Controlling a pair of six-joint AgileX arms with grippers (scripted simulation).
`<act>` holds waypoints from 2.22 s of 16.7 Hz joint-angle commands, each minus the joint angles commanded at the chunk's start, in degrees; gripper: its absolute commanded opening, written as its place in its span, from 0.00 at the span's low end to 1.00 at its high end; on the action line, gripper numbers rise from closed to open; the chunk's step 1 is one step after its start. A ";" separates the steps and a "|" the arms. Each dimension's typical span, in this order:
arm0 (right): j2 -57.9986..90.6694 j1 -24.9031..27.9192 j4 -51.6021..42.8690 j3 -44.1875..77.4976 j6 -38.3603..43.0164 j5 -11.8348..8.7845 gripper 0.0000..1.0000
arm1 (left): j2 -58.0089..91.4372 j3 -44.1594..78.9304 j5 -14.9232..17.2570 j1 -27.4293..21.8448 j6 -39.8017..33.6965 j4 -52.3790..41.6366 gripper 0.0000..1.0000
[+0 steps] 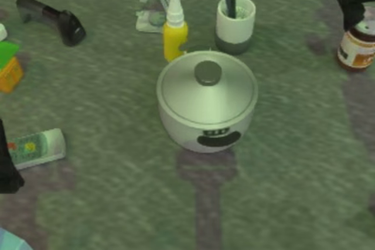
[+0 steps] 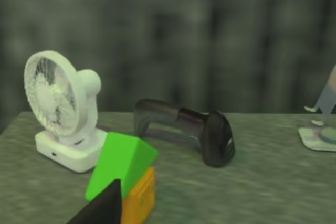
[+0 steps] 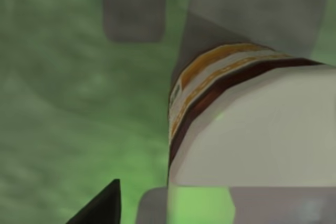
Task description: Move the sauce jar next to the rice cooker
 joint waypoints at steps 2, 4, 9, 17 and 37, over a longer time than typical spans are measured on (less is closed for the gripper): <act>0.00 0.00 0.00 0.00 0.00 0.00 1.00 | 0.00 0.00 0.00 0.00 0.00 0.00 1.00; 0.00 0.00 0.00 0.00 0.00 0.00 1.00 | 0.00 0.00 0.00 0.00 0.00 0.00 1.00; -0.30 -0.04 3.46 -3.75 -0.04 -0.01 1.00 | 0.00 0.00 0.00 0.00 0.00 0.00 1.00; -1.93 0.27 13.30 -15.23 0.26 0.02 1.00 | 0.00 0.00 0.00 0.00 0.00 0.00 1.00; -1.93 0.27 13.30 -15.23 0.26 0.02 0.00 | 0.00 0.00 0.00 0.00 0.00 0.00 1.00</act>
